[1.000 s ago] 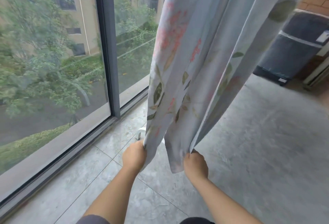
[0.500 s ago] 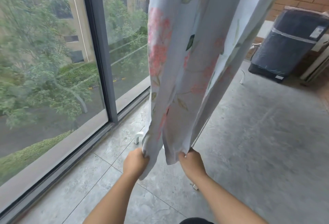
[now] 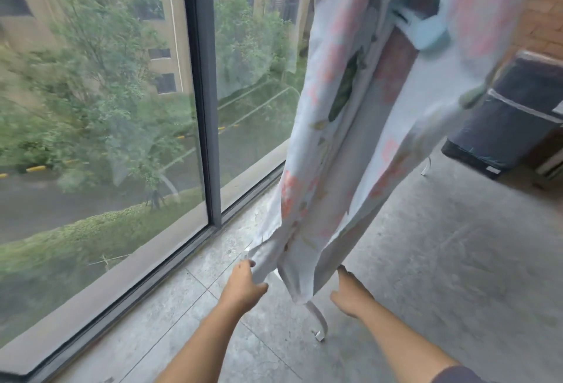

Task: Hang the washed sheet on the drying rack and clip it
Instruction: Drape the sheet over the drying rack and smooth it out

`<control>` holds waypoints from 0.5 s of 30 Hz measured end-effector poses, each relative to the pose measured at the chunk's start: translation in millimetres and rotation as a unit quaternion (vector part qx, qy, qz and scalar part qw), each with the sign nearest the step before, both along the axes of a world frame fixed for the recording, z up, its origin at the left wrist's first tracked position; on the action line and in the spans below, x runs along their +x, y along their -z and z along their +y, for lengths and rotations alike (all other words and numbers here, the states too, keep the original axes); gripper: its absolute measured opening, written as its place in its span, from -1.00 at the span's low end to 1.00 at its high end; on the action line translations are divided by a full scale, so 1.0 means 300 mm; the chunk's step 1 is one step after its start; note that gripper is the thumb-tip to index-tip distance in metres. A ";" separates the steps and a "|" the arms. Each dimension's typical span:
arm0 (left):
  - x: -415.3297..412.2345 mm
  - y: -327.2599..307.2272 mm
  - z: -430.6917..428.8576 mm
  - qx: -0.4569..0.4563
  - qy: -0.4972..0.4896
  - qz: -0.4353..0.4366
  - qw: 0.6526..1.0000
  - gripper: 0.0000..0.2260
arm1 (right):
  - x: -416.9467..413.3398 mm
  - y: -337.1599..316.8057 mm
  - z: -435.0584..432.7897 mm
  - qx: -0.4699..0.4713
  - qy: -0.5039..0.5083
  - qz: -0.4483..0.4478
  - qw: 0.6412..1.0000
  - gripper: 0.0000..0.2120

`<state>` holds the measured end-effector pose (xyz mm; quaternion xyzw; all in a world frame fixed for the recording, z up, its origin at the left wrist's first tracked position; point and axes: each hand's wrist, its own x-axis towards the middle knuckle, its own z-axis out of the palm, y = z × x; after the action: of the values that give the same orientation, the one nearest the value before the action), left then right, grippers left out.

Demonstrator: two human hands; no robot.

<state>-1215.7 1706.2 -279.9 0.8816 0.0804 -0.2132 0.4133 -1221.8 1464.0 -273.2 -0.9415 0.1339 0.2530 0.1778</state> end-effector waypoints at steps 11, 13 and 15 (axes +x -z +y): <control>-0.234 -0.878 -0.041 -0.096 -0.039 -0.030 0.994 -0.71 | -0.269 -0.864 -0.069 0.056 0.025 -0.053 0.997 -0.32; -0.271 -0.990 -0.056 -0.118 -0.054 -0.037 0.991 -0.76 | -0.292 -0.971 -0.090 0.094 0.037 -0.074 0.992 -0.33; -0.294 -1.069 -0.081 -0.142 -0.073 -0.047 0.986 -0.79 | -0.307 -1.055 -0.116 0.136 0.050 -0.095 0.985 -0.35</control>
<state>-1304.0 1681.8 40.6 0.8148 0.0947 -0.1502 0.5520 -1313.8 1429.2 43.2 -0.9204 0.1275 0.1691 0.3285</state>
